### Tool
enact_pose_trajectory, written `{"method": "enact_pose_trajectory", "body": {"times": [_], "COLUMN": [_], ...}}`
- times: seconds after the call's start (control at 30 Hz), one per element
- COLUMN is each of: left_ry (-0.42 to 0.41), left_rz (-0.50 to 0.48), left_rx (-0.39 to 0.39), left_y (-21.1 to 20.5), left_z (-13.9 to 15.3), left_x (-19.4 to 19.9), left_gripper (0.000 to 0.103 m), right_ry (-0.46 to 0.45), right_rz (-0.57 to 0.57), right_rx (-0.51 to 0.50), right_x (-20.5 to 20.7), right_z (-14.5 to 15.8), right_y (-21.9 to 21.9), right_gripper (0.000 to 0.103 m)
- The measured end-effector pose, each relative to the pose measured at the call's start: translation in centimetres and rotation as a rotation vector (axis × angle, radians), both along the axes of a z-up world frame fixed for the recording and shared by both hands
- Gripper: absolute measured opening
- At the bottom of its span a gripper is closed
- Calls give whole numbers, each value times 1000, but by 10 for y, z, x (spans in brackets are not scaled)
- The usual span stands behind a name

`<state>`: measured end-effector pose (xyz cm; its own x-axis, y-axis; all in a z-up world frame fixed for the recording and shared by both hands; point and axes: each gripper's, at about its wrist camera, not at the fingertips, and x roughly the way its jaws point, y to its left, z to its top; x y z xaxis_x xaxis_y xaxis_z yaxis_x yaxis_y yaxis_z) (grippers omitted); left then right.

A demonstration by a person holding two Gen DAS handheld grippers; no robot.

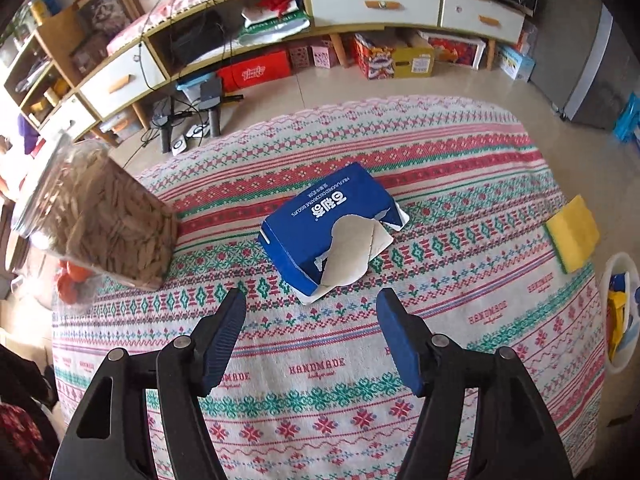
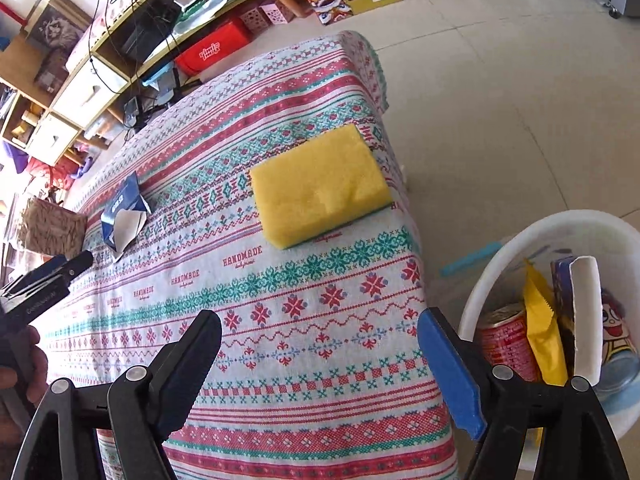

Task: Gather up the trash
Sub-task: 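Move the left tool to the blue tissue box while the right tool approaches the yellow sponge, then grasp the blue tissue box with the left tool while the right tool grasps the yellow sponge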

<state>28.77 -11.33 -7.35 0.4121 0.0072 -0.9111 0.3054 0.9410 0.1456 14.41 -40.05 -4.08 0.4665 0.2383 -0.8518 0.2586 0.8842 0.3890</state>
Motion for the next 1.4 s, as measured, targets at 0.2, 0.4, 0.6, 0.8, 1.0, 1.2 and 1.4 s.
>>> {"method": "enact_pose_trajectory", "body": {"times": [0.2, 0.4, 0.6, 0.8, 1.0, 1.2, 1.4], "left_ry": [-12, 22, 33, -7, -28, -13, -15], "left_rz": [-72, -226, -209, -203, -163, -144, -135], "left_rx": [129, 248, 118, 47, 31, -14, -58], "left_y": [-13, -32, -23, -18, -11, -8, -7], "left_z": [-19, -43, -38, -23, -8, 2, 14], "left_x": [35, 51, 60, 47, 34, 23, 10], "left_gripper": [70, 72, 40, 19, 10, 7, 0], "right_ry": [23, 60, 67, 85, 38, 51, 33], "right_rz": [-50, -155, -191, -291, -318, -301, -309], "right_rx": [66, 174, 208, 294, 233, 37, 13], "right_x": [12, 28, 46, 58, 78, 99, 97], "right_z": [-9, -23, -35, -57, -50, -45, -41], "right_y": [-8, -21, -22, -35, -34, -12, -10], "right_gripper": [85, 85, 85, 85, 86, 76, 51]}}
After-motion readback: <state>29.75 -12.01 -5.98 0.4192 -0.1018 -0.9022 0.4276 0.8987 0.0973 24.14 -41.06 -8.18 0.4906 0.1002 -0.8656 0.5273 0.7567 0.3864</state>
